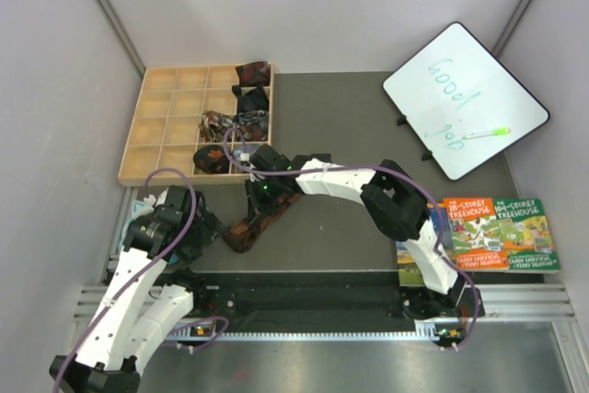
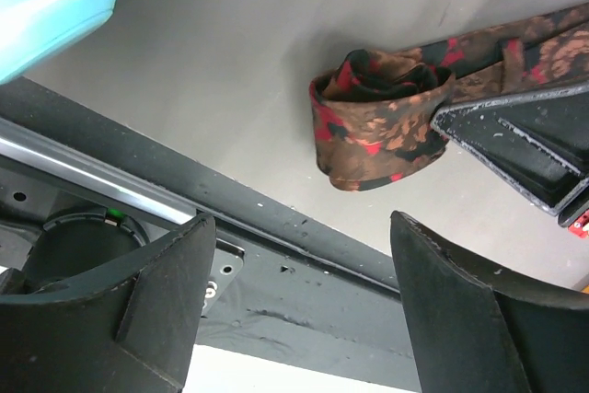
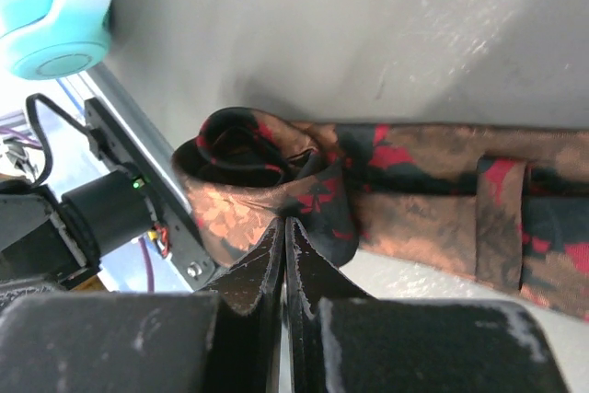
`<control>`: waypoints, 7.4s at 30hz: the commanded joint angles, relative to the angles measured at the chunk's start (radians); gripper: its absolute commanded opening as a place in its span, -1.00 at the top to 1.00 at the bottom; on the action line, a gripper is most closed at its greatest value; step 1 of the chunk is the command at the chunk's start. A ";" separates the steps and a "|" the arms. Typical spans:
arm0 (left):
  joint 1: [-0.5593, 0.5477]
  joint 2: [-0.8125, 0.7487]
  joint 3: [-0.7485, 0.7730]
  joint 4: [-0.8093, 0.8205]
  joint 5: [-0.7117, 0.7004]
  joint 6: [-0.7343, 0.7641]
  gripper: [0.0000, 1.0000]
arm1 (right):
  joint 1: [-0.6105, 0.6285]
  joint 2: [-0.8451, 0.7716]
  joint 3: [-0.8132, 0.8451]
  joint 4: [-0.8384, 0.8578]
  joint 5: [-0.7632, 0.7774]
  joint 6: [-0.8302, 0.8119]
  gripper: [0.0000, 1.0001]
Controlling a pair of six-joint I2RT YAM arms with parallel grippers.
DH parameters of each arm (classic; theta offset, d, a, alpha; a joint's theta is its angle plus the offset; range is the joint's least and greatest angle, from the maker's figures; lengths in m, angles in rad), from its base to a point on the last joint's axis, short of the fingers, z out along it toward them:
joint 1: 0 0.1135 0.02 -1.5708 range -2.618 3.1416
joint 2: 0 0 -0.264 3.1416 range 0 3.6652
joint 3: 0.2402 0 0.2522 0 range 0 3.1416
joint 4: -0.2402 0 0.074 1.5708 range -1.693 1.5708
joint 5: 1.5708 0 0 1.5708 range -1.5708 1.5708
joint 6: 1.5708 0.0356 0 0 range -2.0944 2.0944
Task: Roll the ties
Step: Roll the tie at the center of the board.
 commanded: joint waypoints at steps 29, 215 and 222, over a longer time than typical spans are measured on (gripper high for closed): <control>-0.029 0.049 -0.308 0.446 0.050 -0.159 -0.21 | -0.034 0.096 -0.103 0.110 -0.001 -0.043 1.00; -0.184 0.992 0.460 0.248 0.004 0.502 0.21 | 0.336 -0.369 -0.633 0.754 0.537 0.396 1.00; -0.177 1.003 0.463 0.239 -0.014 0.510 0.21 | 0.354 -0.415 -0.696 0.702 0.499 0.396 1.00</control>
